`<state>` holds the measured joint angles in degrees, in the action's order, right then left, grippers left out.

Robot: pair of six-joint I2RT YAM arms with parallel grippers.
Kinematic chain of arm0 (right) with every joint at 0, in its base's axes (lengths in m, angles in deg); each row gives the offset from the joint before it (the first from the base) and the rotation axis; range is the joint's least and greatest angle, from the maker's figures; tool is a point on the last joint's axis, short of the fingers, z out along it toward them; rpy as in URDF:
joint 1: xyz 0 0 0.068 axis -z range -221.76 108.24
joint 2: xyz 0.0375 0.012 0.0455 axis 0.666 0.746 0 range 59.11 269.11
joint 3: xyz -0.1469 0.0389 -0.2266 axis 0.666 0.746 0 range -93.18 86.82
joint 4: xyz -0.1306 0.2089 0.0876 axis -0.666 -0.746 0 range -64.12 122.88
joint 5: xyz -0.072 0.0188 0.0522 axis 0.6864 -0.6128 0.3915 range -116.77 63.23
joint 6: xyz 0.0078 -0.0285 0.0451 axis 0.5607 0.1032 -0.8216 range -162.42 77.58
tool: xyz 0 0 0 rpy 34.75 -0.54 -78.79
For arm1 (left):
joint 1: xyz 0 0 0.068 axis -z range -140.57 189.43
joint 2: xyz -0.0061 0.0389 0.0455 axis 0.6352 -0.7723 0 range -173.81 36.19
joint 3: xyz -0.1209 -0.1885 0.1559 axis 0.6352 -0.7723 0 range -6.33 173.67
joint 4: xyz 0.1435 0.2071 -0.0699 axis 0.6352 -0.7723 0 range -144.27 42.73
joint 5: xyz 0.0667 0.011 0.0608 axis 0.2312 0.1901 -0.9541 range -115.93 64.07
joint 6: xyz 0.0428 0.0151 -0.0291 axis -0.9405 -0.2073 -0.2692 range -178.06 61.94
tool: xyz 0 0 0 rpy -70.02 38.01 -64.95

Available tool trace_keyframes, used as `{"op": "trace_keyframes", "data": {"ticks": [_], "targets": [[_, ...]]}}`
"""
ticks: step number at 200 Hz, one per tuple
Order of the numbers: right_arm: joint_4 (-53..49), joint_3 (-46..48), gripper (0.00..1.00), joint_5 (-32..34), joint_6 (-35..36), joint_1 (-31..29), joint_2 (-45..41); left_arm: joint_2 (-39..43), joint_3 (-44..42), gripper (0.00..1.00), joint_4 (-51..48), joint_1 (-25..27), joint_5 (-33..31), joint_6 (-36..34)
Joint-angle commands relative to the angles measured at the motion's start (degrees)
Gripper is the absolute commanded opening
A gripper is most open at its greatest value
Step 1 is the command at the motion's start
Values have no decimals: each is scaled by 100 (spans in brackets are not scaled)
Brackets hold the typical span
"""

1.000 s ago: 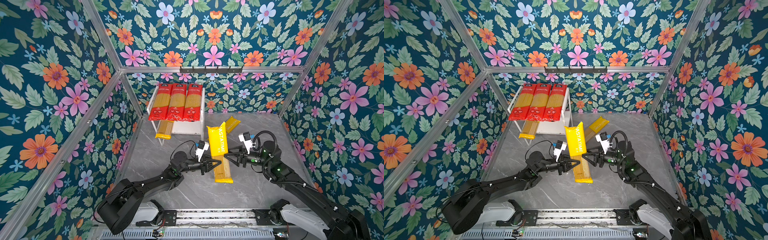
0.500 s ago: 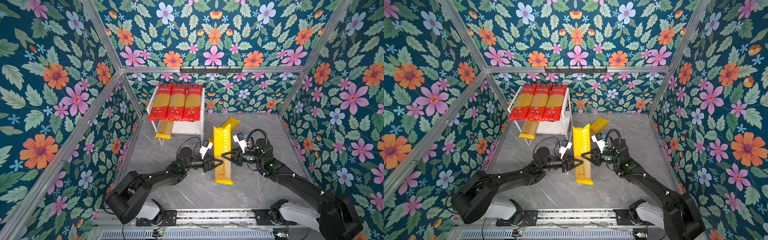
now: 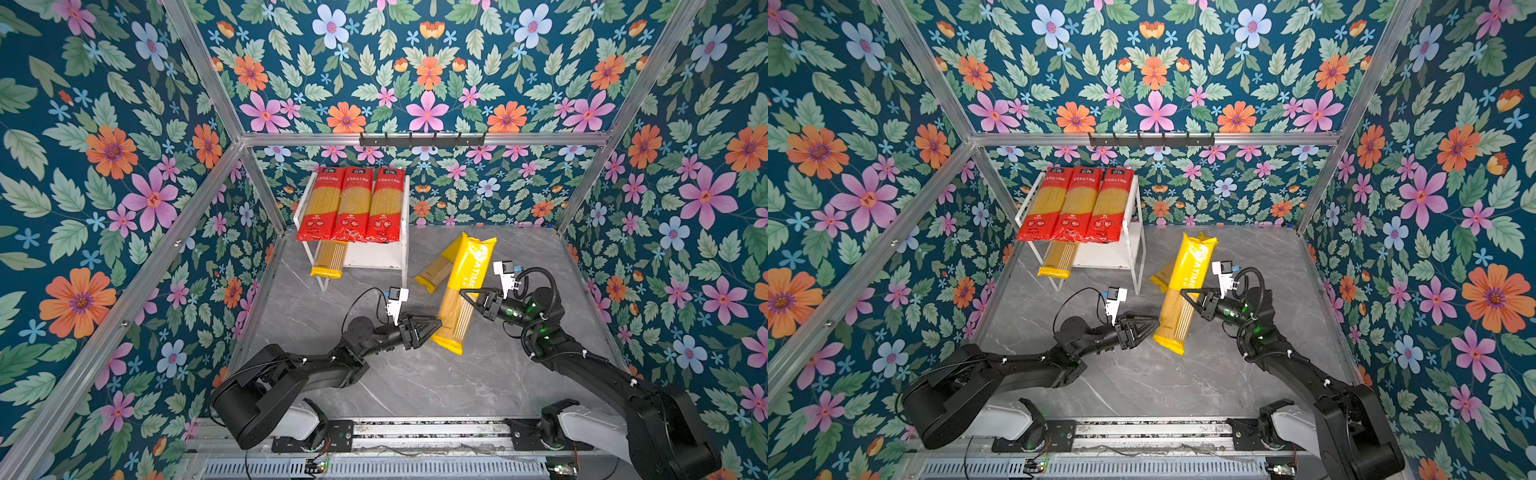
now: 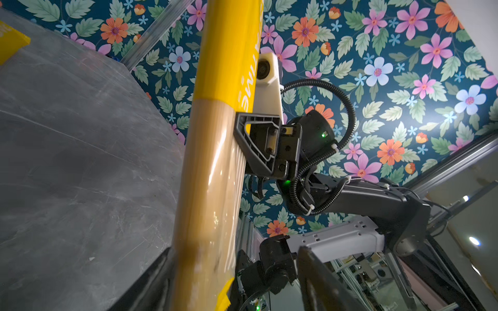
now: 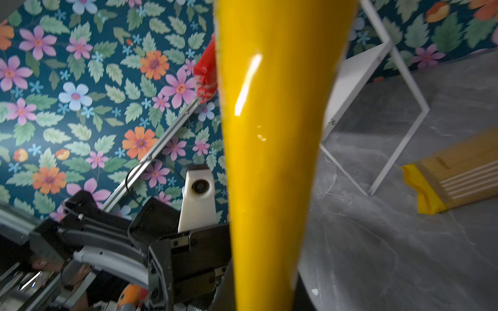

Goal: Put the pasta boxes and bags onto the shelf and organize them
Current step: 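Lower the yellow pack diagonally with the right gripper while the left holds its end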

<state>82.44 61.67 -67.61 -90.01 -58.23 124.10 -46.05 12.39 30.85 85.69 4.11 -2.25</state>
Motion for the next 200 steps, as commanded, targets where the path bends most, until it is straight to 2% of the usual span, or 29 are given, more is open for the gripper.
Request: {"op": "trace_keyframes", "data": {"ticks": [1,14,44,94,114,150,200], "targets": [[1258,108,0,986,-674,48,-219,-288,-151,77,1371,192,-1040,471],[1096,178,0,1379,-753,48,-373,-563,-169,81,1761,393,-1385,622],[1458,448,0,2094,-1043,-58,-453,-1045,157,84,1767,857,-1863,691],[1551,490,0,2481,-1008,-340,-668,-1191,145,84,1776,911,-2274,844],[1114,382,0,2671,-903,-286,-997,-1159,-96,84,1776,909,-2462,897],[1004,160,0,2539,-999,-319,-1049,-1196,-129,85,1767,962,-2569,940],[1199,185,0,2975,-1006,-966,-854,-1063,198,85,1772,1104,-2468,749]]}}
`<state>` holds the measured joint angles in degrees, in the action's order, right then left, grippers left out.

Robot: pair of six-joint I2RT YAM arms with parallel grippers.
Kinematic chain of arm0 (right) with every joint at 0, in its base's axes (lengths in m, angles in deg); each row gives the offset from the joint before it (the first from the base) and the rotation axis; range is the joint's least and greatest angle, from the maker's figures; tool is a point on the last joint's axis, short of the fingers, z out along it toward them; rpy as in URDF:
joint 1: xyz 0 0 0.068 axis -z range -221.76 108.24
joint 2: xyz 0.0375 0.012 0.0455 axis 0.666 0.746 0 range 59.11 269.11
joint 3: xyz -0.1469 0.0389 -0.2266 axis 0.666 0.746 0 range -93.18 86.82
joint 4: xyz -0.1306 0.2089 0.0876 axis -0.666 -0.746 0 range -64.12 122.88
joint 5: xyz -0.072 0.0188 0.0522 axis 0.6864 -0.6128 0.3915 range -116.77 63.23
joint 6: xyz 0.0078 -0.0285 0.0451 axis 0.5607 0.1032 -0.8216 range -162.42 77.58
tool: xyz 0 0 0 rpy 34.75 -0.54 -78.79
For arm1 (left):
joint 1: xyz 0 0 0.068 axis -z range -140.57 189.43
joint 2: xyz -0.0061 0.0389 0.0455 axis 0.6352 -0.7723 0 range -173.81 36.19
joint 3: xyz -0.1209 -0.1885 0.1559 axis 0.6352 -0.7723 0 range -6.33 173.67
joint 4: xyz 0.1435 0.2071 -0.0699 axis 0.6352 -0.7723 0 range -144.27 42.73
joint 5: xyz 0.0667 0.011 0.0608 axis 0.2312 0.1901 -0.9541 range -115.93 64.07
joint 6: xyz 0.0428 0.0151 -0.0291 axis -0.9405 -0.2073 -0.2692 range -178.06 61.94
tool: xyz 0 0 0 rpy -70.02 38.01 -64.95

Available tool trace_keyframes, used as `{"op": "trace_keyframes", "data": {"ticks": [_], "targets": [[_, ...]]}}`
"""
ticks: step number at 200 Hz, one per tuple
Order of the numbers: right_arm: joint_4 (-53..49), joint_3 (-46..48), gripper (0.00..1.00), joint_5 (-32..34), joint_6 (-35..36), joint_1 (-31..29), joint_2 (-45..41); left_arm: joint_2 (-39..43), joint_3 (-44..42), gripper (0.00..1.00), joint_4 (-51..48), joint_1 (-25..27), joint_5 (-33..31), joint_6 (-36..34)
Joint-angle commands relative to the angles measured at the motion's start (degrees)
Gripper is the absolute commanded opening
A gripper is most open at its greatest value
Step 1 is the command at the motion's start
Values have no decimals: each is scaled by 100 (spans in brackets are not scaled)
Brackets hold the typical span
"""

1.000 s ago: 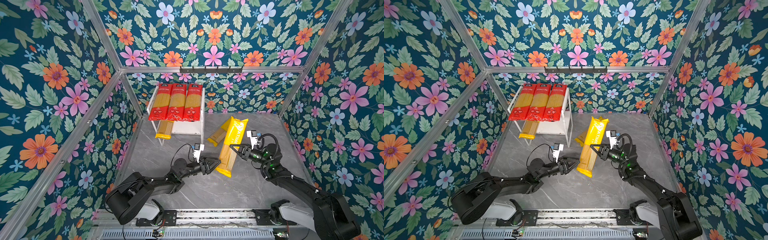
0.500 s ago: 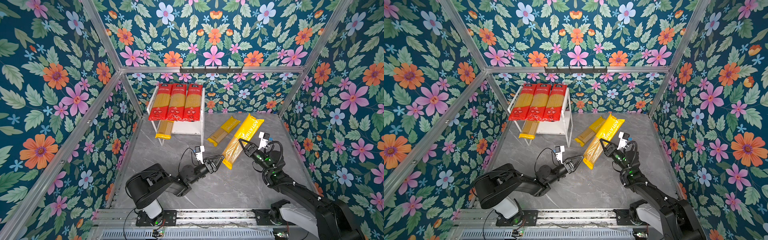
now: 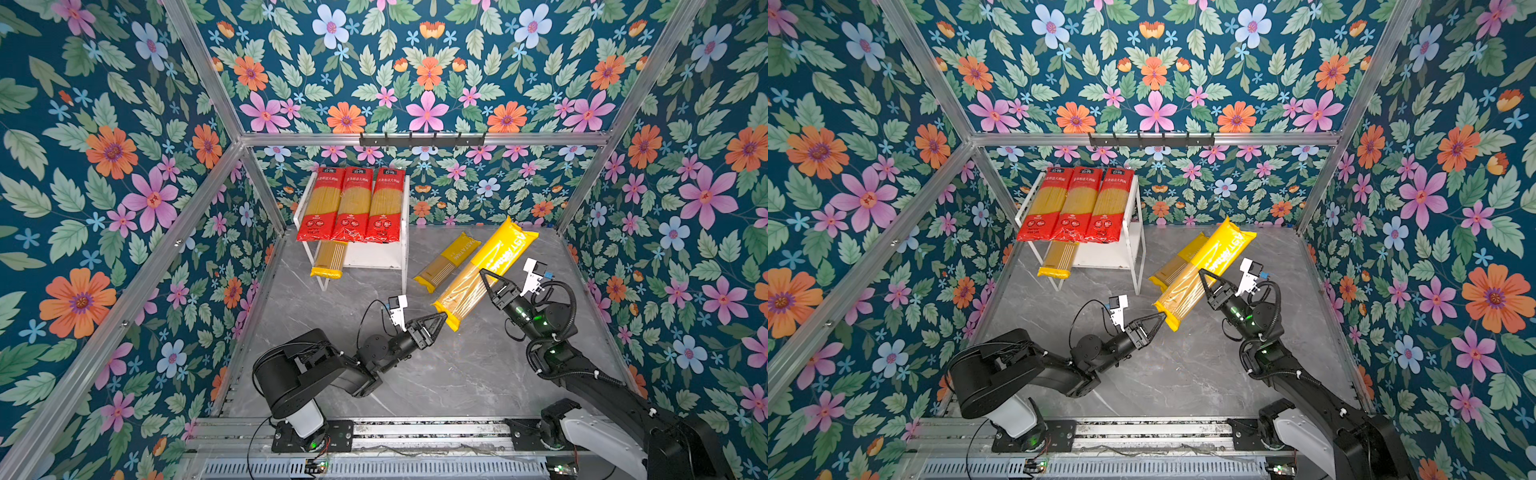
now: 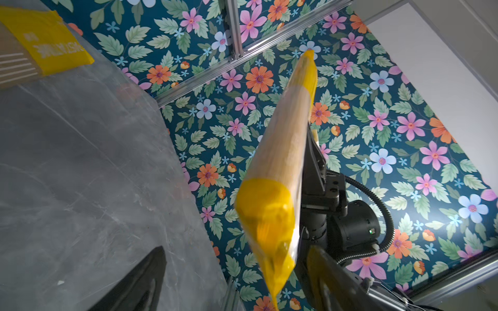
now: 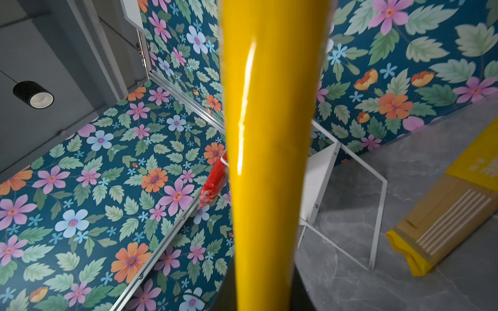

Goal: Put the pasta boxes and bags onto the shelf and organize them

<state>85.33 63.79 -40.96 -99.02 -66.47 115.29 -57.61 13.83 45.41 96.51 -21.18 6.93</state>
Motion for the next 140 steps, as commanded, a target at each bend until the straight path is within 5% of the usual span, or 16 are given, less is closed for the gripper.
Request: {"op": "trace_keyframes", "data": {"ticks": [1,60,111,140], "targets": [[914,-27,0,311,-114,-149,35,96,52,85,318,23,56,-170],[1511,69,0,779,-539,-937,528,64,9,70,338,14,-364,-163],[2042,220,0,815,-847,-1010,1034,216,-250,38,338,14,-855,-57],[2336,236,20,684,-976,-1020,1369,282,-421,21,333,14,-985,56]]}}
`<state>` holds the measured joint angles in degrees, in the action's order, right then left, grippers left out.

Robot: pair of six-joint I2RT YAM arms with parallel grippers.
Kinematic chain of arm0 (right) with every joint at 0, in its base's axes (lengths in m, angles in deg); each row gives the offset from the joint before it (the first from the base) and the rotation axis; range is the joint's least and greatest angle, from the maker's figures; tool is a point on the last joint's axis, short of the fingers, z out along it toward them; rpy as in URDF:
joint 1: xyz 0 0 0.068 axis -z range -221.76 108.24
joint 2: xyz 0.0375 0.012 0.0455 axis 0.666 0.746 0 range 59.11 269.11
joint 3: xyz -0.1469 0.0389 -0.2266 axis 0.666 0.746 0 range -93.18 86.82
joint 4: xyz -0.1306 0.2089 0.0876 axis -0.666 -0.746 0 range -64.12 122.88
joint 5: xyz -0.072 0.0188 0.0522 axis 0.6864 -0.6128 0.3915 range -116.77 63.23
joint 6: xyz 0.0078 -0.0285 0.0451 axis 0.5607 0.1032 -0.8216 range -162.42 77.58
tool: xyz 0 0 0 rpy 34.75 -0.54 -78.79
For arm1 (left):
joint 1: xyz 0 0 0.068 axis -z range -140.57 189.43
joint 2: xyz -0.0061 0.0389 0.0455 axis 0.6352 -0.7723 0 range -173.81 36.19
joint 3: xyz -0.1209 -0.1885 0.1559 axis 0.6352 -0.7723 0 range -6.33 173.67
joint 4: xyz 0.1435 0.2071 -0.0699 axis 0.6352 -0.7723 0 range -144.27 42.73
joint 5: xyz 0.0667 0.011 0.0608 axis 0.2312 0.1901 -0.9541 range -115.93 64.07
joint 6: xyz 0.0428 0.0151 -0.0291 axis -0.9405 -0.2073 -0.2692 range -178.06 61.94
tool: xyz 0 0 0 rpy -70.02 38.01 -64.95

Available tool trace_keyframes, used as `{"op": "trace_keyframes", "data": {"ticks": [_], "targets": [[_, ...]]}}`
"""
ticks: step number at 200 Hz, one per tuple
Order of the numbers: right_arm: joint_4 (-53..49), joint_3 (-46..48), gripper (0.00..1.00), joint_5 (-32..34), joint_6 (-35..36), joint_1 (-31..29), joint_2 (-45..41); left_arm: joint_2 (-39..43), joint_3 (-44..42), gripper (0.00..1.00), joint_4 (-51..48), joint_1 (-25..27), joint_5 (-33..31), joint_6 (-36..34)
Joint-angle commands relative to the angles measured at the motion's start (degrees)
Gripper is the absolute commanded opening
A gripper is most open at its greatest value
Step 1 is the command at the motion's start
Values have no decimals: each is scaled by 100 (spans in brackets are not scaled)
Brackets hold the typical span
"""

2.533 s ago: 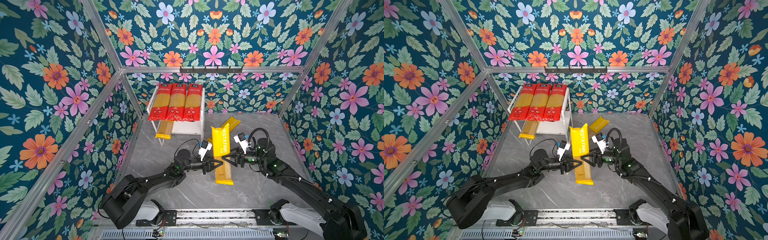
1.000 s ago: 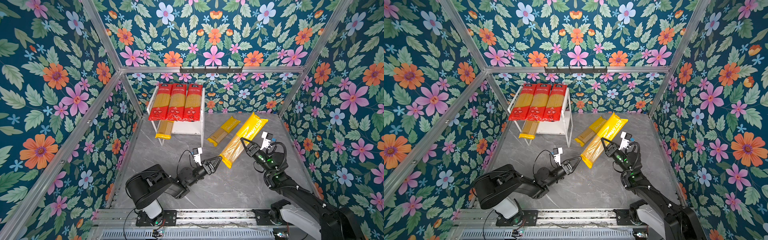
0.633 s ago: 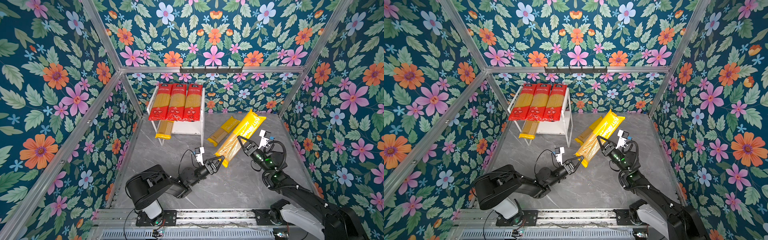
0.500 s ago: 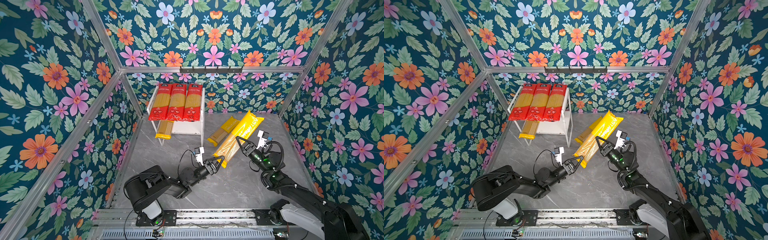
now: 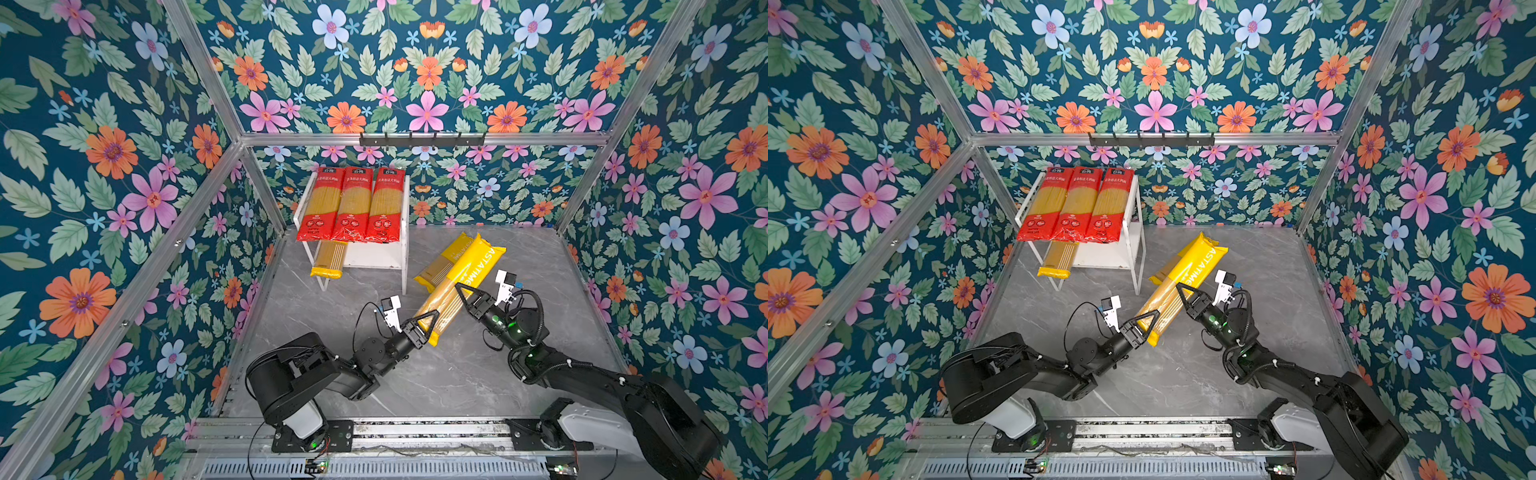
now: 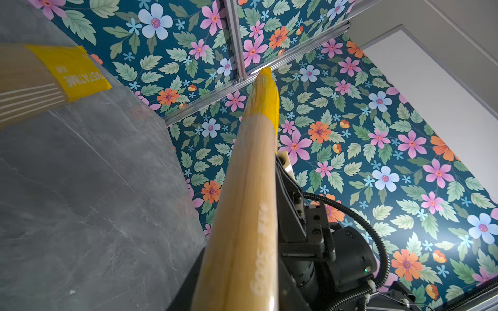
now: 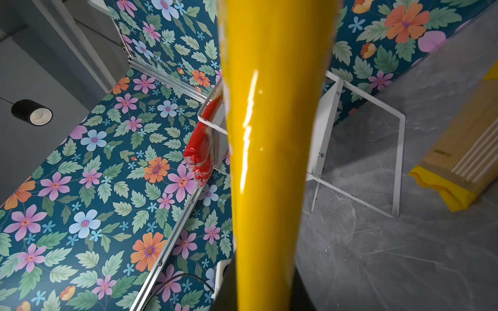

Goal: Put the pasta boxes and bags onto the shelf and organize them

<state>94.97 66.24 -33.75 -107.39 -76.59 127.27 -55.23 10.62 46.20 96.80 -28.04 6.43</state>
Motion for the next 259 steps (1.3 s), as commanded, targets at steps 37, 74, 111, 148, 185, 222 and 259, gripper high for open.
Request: {"op": "trace_keyframes", "data": {"ticks": [37,74,111,148,185,222,259], "targets": [[1740,114,42,-159,-129,-10,578,230,-568,8,251,-15,-307,-29],[1945,413,51,-166,30,15,991,613,-1177,0,216,2,-112,-368],[1938,571,56,-388,114,324,1174,1221,-1589,0,-310,3,316,-616],[1944,626,57,-795,99,751,1456,2647,-1829,0,-1835,3,501,-1437],[1941,452,57,-1010,66,768,1690,4653,-1927,0,-3767,-85,251,-2354],[1947,348,58,-1051,64,801,1800,6233,-2053,0,-5236,-408,-182,-2295],[1947,288,58,-1061,-84,815,1998,6675,-2242,0,-5368,-502,-558,-2180]]}}
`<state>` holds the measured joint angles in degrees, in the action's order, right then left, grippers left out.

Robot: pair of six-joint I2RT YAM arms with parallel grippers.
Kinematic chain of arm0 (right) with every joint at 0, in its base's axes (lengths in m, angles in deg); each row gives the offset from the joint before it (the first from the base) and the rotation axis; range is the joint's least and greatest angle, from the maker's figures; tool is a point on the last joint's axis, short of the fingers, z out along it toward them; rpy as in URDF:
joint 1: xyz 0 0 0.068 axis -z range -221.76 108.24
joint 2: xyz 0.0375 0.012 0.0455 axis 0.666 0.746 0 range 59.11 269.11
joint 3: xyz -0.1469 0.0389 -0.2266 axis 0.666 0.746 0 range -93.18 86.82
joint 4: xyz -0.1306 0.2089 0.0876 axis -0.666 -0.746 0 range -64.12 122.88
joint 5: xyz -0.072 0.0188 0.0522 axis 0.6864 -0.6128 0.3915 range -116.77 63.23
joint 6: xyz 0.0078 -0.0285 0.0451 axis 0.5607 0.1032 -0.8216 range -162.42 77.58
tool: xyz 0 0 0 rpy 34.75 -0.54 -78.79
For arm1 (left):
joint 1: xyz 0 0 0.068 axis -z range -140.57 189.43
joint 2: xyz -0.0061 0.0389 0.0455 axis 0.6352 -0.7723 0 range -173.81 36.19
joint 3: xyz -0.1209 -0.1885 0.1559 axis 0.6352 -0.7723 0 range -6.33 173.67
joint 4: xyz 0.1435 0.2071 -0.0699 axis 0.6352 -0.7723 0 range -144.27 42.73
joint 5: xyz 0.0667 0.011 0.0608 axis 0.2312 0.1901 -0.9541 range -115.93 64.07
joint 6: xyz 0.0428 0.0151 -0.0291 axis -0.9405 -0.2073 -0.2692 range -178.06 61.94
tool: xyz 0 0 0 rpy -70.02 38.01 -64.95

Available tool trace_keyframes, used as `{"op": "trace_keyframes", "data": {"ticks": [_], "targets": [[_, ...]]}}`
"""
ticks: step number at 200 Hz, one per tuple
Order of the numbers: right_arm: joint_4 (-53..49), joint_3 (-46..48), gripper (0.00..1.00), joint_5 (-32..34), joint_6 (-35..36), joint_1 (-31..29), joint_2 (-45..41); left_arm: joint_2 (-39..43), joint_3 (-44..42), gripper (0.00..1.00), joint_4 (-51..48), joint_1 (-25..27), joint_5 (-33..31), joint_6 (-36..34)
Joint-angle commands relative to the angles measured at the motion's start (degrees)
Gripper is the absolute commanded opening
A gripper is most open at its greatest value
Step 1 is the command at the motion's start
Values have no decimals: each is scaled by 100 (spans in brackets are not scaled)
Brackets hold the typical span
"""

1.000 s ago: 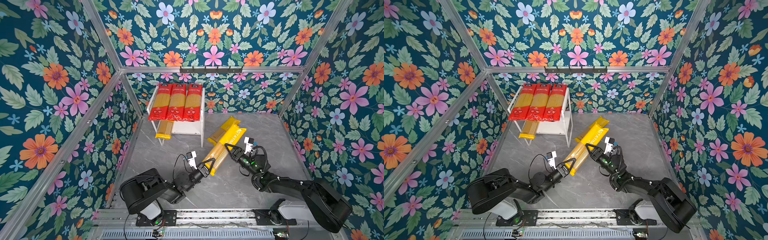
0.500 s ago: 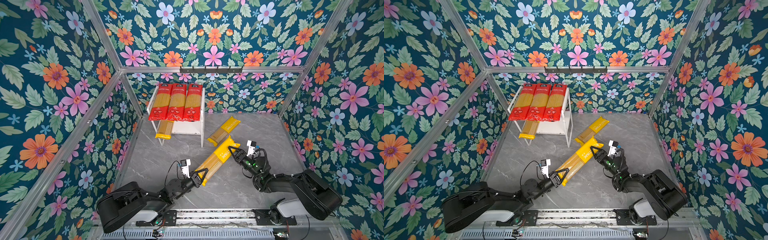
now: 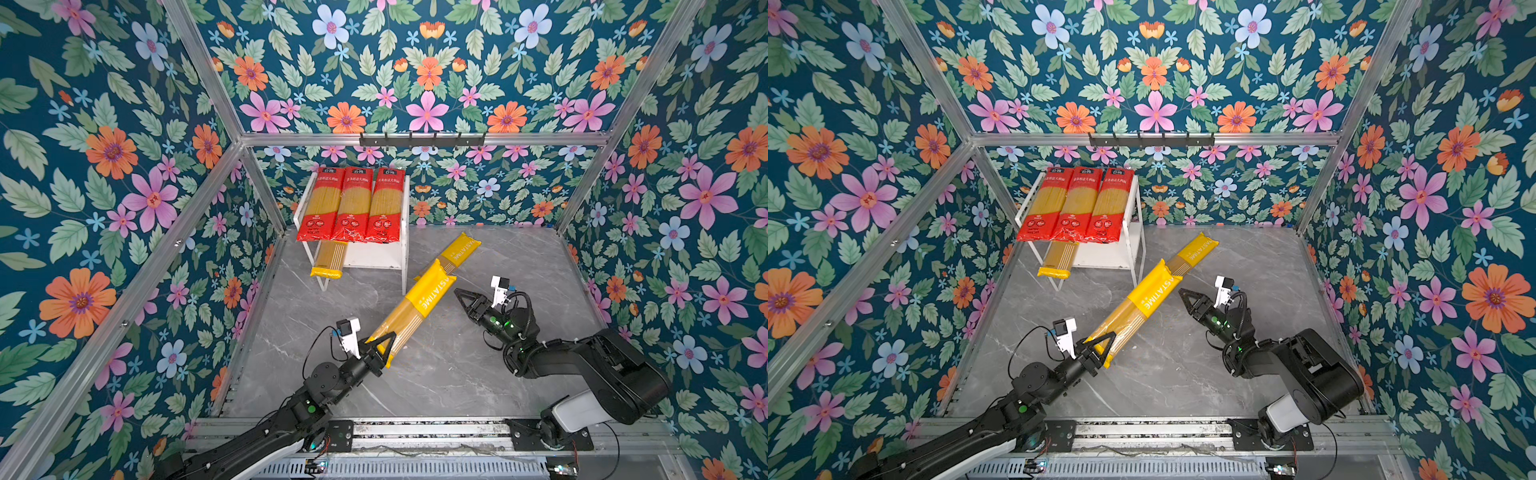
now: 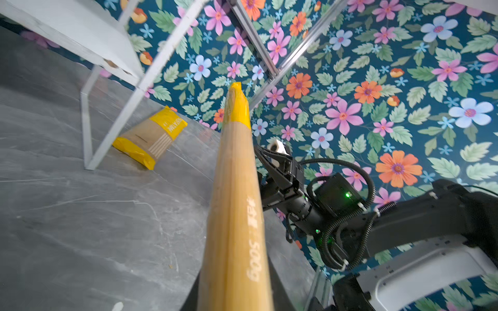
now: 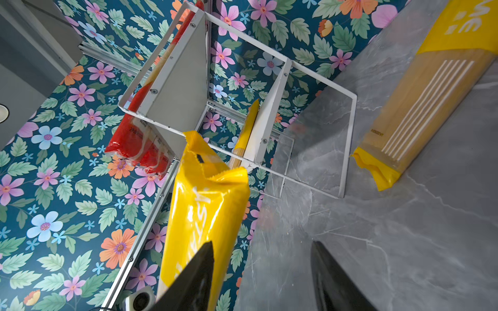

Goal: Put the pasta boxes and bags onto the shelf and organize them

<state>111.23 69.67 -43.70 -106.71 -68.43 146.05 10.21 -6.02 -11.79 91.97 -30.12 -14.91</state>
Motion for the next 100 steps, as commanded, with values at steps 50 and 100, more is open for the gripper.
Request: {"op": "trace_keyframes", "data": {"ticks": [50,100], "targets": [[319,-186,58,-188,-348,3,368,-65,-707,0,882,-89,-438,-106],[325,-552,62,-608,-364,-32,589,-254,-402,0,431,-157,170,-387]]}}
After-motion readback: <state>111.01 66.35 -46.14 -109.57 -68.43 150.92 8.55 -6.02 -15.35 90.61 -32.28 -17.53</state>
